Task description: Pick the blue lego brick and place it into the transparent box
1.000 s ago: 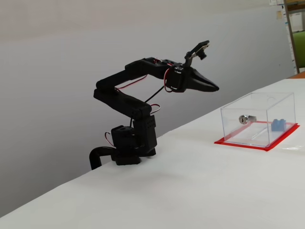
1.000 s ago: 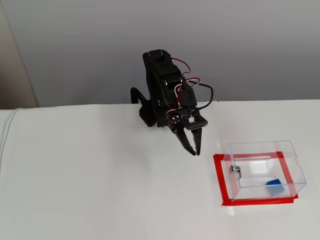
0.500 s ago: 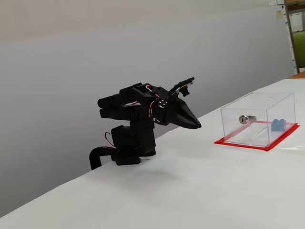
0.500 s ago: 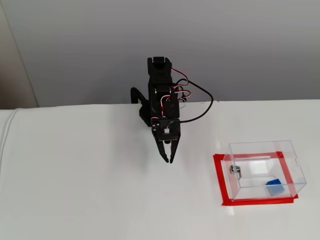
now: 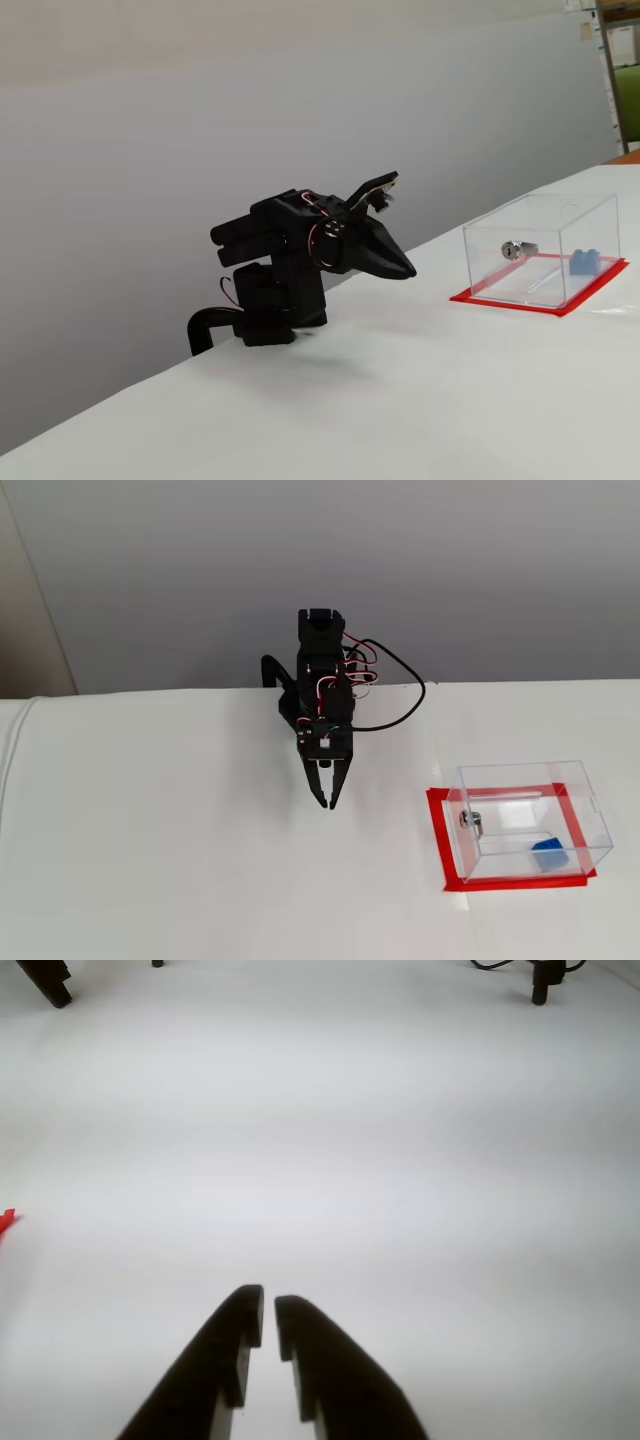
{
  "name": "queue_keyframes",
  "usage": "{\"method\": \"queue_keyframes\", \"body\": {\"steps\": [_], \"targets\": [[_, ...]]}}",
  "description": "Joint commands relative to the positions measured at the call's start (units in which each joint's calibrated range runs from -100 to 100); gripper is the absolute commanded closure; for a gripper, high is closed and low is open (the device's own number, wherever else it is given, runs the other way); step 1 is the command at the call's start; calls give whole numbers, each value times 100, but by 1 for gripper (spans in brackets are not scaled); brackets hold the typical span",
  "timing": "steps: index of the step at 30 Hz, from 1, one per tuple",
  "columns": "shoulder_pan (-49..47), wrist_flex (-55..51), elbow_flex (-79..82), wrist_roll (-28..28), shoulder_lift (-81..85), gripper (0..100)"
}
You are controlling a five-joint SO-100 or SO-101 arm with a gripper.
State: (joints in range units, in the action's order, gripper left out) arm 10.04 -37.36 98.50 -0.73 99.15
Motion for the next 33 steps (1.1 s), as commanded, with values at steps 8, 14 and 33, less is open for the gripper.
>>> {"method": "queue_keyframes", "body": {"steps": [8, 14, 33], "targets": [[20, -1390, 87, -15, 85, 99], [20, -1460, 87, -15, 85, 99], [12, -1399, 60, 37, 59, 99]]}}
